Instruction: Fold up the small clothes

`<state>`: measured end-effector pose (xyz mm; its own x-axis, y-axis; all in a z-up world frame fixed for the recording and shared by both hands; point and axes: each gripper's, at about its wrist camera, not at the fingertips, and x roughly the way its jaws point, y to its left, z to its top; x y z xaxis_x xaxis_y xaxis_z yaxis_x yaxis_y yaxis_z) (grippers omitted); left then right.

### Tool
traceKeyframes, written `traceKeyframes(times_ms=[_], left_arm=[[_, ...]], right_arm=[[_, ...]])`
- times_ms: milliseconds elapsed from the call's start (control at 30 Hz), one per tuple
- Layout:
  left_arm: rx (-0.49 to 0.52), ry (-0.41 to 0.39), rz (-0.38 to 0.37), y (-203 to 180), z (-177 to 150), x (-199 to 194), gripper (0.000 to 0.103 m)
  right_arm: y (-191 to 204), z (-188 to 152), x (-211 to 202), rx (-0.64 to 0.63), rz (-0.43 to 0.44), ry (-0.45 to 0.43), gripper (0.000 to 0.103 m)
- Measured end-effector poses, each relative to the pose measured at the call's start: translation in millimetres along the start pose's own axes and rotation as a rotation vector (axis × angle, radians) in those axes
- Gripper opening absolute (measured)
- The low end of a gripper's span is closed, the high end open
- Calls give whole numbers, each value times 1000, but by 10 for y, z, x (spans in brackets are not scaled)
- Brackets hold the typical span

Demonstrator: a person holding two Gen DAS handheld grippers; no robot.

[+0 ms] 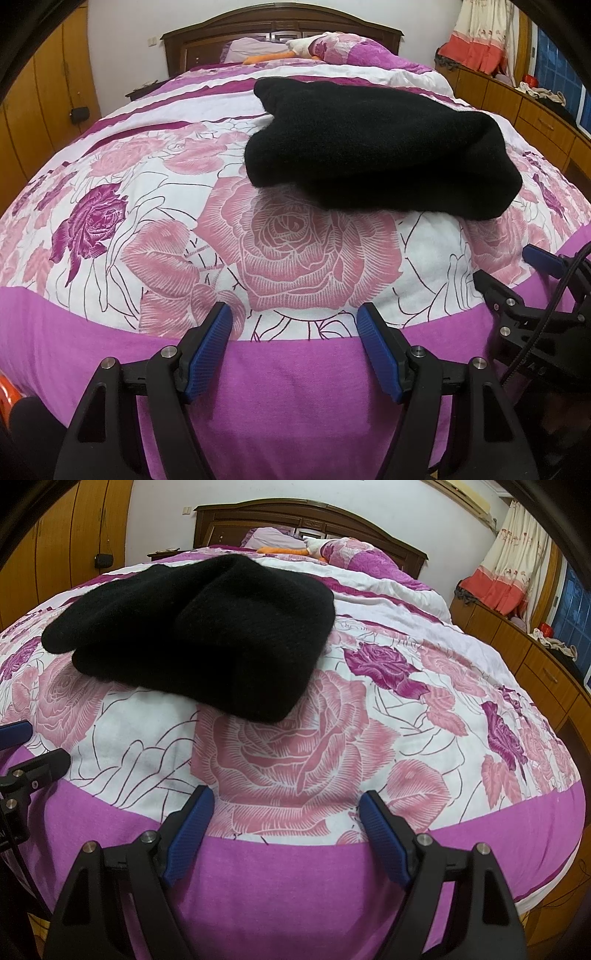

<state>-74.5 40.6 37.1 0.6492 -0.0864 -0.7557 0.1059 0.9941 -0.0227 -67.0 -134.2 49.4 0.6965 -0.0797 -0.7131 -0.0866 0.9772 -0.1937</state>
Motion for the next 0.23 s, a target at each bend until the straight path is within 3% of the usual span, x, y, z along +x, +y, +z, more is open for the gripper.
traceKeyframes(times_ms=[233], left_arm=[[10,-6,8,-1,-7,-12,66]], right_arm=[[2,-1,-2,0,0,0,84]])
